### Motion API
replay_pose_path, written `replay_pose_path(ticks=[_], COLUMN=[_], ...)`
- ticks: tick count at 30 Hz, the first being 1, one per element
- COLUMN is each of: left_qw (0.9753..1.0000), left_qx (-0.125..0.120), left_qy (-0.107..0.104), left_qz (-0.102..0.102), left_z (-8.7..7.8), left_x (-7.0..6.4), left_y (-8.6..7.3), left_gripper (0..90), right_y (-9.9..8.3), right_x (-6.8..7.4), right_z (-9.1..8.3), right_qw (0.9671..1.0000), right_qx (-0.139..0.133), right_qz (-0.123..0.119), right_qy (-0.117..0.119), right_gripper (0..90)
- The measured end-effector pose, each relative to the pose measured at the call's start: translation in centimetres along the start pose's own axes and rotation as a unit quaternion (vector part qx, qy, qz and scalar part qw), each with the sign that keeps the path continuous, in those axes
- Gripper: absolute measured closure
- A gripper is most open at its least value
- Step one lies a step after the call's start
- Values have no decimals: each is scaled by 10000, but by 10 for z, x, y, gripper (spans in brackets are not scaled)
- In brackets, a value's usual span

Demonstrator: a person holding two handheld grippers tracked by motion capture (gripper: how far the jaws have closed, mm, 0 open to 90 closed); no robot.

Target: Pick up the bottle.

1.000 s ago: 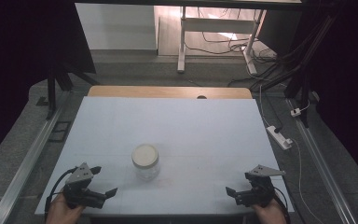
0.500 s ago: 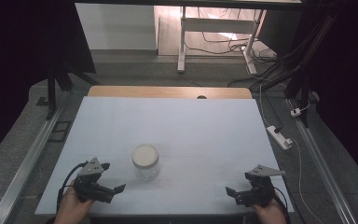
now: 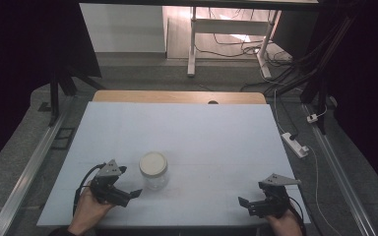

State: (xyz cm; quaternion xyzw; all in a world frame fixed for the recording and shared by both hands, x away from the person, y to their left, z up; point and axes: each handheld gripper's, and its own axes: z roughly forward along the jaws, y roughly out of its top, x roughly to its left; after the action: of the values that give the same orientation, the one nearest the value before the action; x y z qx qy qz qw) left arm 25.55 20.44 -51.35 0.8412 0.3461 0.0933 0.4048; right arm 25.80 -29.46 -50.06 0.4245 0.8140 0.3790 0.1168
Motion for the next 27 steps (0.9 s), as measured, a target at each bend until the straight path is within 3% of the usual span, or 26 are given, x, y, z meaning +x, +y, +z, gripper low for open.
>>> replay_pose_path(ticks=[18, 27], left_qw=[9991, 9984], left_qx=[-1, 74], left_qy=[-232, -237], left_qz=[341, 499], left_z=[36, 50], left_x=[0, 0], left_y=[30, 42], left_gripper=[0, 0], right_y=[0, 0], right_x=[0, -1], right_z=[0, 0], right_qw=[10000, 10000], right_qx=[-9, -13], right_qz=[6, 14], right_qy=[3, 10], right_gripper=[0, 0])
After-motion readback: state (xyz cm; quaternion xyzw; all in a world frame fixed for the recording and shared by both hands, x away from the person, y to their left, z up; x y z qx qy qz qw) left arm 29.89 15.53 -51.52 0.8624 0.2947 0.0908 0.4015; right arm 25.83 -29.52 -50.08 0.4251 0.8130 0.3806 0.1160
